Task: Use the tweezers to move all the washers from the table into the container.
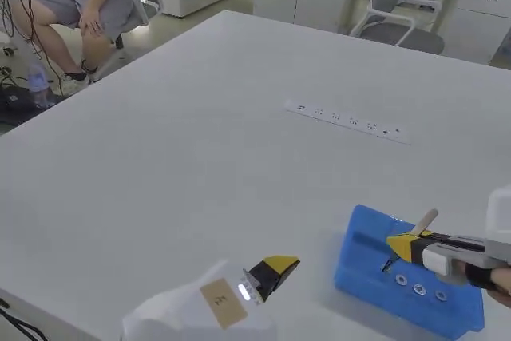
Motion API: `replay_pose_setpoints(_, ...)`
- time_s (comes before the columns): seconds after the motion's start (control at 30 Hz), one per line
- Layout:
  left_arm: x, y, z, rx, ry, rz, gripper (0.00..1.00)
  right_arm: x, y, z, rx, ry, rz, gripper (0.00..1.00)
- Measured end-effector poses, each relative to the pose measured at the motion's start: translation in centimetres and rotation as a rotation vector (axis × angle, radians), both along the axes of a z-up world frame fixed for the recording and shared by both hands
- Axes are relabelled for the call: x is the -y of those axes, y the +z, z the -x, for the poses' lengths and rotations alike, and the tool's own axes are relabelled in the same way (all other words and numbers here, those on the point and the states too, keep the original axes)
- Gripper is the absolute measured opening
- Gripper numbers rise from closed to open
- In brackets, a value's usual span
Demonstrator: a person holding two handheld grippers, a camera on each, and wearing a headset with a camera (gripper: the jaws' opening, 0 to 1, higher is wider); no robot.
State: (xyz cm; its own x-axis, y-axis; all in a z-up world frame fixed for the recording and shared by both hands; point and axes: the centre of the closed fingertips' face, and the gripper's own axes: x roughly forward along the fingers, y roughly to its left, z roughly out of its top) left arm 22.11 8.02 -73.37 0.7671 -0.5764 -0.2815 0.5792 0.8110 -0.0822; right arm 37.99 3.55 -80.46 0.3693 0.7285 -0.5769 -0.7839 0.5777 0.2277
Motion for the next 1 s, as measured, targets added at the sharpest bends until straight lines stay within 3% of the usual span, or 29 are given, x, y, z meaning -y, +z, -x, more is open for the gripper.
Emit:
replay_pose_setpoints(0.33, 0.1, 0.3, -0.1, 0.005, 0.004, 0.016, 0.75, -0.1, -1.0, -0.5, 0.013, 0.023, 0.039, 0.03)
replay_pose_setpoints(0.63, 0.0, 0.1, -0.1, 0.001, 0.006, 0.009, 0.74, -0.5, -0.9, 0.2, 0.036, 0.076, 0.050, 0.04)
replay_pose_setpoints(0.83, 0.1, 0.1, -0.1, 0.000, 0.002, 0.002, 0.74, -0.9, -0.7, 1.3, 0.109, 0.157, 0.097, 0.04)
replay_pose_setpoints(1.0, 0.0, 0.1, -0.1, 0.001, 0.006, 0.002, 0.74, -0.9, -0.4, 1.7, 0.119, 0.150, 0.100, 0.04)
